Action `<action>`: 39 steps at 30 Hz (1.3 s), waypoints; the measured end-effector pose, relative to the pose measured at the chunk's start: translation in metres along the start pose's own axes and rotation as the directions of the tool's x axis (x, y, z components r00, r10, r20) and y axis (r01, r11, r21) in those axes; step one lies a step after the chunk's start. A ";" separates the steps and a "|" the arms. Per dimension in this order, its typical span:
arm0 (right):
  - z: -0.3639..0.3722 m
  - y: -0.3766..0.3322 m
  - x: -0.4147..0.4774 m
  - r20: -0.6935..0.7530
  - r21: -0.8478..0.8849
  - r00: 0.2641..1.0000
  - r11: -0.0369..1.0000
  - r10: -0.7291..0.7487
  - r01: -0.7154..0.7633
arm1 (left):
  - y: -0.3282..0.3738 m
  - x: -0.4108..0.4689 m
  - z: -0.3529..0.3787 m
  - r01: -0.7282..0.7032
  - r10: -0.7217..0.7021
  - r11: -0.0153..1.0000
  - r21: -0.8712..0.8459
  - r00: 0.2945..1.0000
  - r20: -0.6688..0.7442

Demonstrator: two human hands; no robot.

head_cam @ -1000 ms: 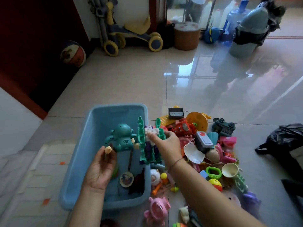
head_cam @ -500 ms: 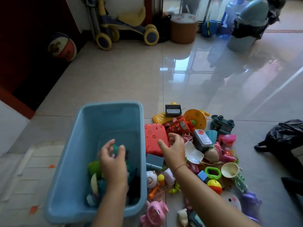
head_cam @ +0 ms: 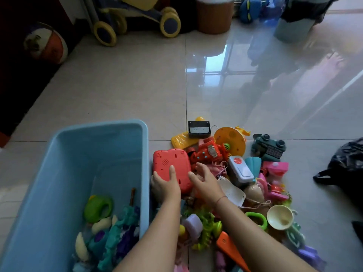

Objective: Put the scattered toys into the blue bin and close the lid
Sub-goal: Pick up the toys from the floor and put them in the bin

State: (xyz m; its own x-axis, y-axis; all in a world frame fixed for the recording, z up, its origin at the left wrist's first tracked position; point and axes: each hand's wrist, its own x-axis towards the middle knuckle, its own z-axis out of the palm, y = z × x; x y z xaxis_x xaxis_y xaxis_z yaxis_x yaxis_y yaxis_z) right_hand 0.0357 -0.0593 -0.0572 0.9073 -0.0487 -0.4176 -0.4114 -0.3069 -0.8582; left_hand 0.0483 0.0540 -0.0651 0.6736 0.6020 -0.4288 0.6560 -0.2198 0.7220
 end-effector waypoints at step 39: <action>-0.086 0.020 -0.017 -0.648 -0.167 0.758 0.958 0.070 -0.231 | 0.064 -0.042 -0.087 -0.084 0.247 0.902 -0.424 0.905 0.347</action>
State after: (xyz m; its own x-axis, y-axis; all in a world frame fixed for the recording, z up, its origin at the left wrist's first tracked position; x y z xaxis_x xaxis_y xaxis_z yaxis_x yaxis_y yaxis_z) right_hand 0.0199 -0.1466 -0.0415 0.7154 -0.6743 -0.1833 -0.5898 -0.4419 -0.6759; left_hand 0.0326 0.0814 0.0460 0.8897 0.2237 -0.3980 0.3909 0.0771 0.9172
